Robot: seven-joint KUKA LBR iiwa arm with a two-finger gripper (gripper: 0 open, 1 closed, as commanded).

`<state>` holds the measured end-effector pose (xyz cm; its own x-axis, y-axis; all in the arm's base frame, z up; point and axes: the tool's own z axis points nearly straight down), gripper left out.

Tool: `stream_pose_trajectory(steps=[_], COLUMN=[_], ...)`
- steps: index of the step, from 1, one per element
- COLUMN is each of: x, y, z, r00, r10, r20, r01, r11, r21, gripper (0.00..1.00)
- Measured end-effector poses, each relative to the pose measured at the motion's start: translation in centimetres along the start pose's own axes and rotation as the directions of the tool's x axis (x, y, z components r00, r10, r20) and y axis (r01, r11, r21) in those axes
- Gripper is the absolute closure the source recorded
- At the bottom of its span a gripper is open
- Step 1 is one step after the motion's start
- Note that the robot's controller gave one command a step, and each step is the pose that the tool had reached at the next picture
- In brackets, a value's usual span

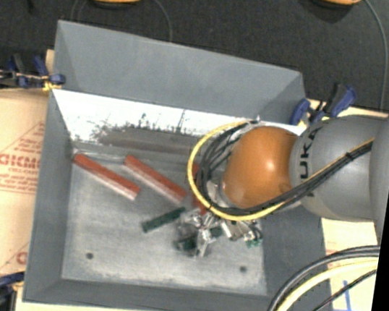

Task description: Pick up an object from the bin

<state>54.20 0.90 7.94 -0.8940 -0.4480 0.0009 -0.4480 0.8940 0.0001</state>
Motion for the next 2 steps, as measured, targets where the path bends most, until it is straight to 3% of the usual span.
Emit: stream_pose_trajectory(steps=[2], x=[0.0], y=[0.0], z=[-3.7], r00=[1.000], r10=[0.003], r20=[0.000], r01=[-0.003], r11=[1.000], r21=[0.000], gripper=[1.00])
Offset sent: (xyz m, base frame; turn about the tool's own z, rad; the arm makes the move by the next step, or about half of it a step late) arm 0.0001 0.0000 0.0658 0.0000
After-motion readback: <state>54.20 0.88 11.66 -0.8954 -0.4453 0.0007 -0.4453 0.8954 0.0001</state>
